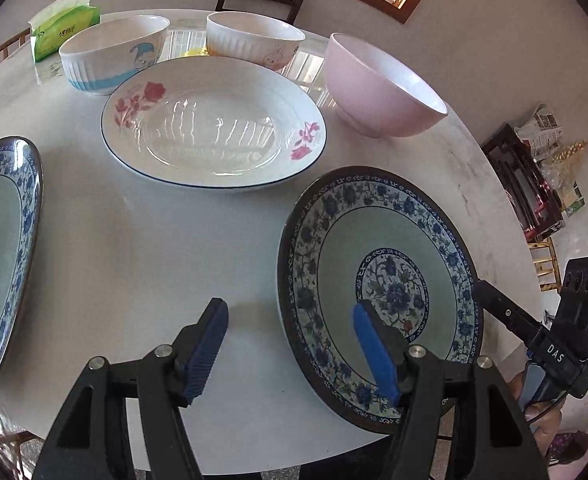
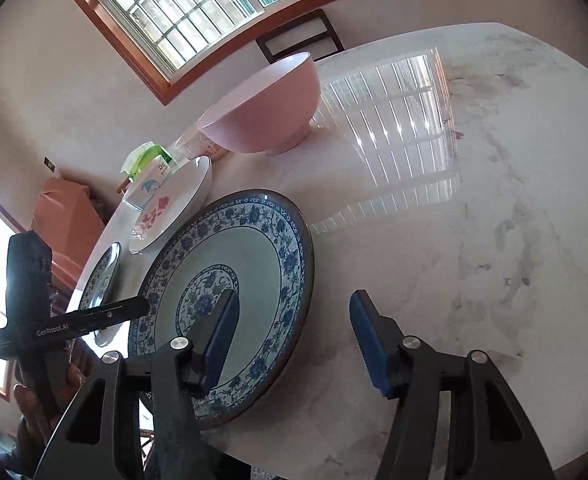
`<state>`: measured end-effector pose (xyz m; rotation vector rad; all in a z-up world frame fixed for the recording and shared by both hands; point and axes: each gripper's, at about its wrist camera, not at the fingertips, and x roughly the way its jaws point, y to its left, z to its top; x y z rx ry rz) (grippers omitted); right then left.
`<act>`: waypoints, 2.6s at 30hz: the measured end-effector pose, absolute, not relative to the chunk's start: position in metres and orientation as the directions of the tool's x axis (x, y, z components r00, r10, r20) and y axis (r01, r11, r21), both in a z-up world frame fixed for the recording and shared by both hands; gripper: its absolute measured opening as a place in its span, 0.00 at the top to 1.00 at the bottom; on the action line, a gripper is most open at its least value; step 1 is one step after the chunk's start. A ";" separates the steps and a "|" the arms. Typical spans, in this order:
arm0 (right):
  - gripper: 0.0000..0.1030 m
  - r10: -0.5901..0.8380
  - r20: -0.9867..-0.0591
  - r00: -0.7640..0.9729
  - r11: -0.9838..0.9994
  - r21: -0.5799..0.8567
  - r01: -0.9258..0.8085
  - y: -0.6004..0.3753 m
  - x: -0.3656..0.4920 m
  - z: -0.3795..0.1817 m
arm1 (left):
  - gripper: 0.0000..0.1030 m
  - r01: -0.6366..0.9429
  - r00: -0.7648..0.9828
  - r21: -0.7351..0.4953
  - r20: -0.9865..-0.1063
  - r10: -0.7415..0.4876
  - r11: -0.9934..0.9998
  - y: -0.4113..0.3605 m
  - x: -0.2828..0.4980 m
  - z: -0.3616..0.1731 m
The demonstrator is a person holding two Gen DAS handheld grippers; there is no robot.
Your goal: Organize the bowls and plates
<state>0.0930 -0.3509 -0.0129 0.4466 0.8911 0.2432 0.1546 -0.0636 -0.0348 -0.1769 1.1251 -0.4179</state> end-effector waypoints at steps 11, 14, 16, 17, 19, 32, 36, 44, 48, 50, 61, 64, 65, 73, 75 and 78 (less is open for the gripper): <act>0.57 0.423 -0.693 0.585 0.872 0.488 -0.052 -0.348 0.102 -0.015 | 0.37 0.290 0.352 -0.332 -0.835 -0.423 0.898 -0.079 0.150 -0.033; 0.76 0.376 -0.713 0.592 0.899 0.436 -0.046 -0.343 0.101 -0.016 | 0.54 0.303 0.369 -0.279 -0.847 -0.382 0.911 -0.088 0.147 -0.032; 0.82 0.354 -0.712 0.607 0.908 0.416 -0.041 -0.346 0.099 -0.017 | 0.68 0.302 0.399 -0.205 -0.860 -0.319 0.931 -0.092 0.144 -0.032; 0.83 0.362 -0.704 0.610 0.901 0.432 -0.037 -0.349 0.098 -0.018 | 0.69 0.303 0.402 -0.208 -0.857 -0.323 0.930 -0.091 0.143 -0.032; 0.83 0.364 -0.699 0.616 0.902 0.430 -0.044 -0.351 0.095 -0.018 | 0.71 0.286 0.401 -0.239 -0.850 -0.343 0.928 -0.087 0.141 -0.032; 0.84 0.367 -0.690 0.624 0.889 0.457 -0.017 -0.345 0.076 -0.014 | 0.73 0.297 0.427 -0.262 -0.824 -0.373 0.918 -0.080 0.112 -0.025; 0.84 0.373 -0.683 0.628 0.890 0.455 -0.034 -0.335 0.069 -0.010 | 0.73 0.281 0.440 -0.273 -0.815 -0.376 0.920 -0.072 0.104 -0.022; 0.84 0.425 -0.672 0.606 0.877 0.471 -0.093 -0.304 0.064 -0.005 | 0.73 0.218 0.480 -0.282 -0.802 -0.354 0.934 -0.038 0.085 -0.012; 0.84 0.464 -0.666 0.584 0.868 0.472 -0.151 -0.274 0.068 -0.001 | 0.73 0.159 0.512 -0.279 -0.797 -0.321 0.947 -0.007 0.074 -0.006; 0.84 0.484 -0.662 0.572 0.864 0.467 -0.191 -0.257 0.071 0.003 | 0.73 0.123 0.530 -0.282 -0.792 -0.303 0.952 0.010 0.070 -0.002; 0.83 0.568 -0.638 0.520 0.823 0.426 -0.376 -0.158 0.109 0.022 | 0.73 -0.059 0.620 -0.267 -0.765 -0.174 0.962 0.102 0.070 0.020; 0.83 0.579 -0.638 0.508 0.814 0.411 -0.411 -0.136 0.122 0.024 | 0.73 -0.100 0.630 -0.256 -0.764 -0.138 0.962 0.124 0.074 0.019; 0.83 0.582 -0.639 0.504 0.810 0.405 -0.424 -0.129 0.126 0.024 | 0.73 -0.114 0.631 -0.258 -0.765 -0.131 0.959 0.131 0.077 0.018; 0.83 0.584 -0.663 0.467 0.799 0.370 -0.474 -0.078 0.156 0.015 | 0.73 -0.202 0.627 -0.263 -0.775 -0.082 0.943 0.177 0.095 0.004; 0.83 0.581 -0.668 0.465 0.798 0.357 -0.485 -0.067 0.162 0.014 | 0.73 -0.217 0.627 -0.265 -0.775 -0.074 0.940 0.186 0.100 0.002; 0.82 0.577 -0.675 0.459 0.797 0.346 -0.494 -0.053 0.171 0.011 | 0.73 -0.237 0.629 -0.268 -0.775 -0.063 0.934 0.198 0.107 -0.001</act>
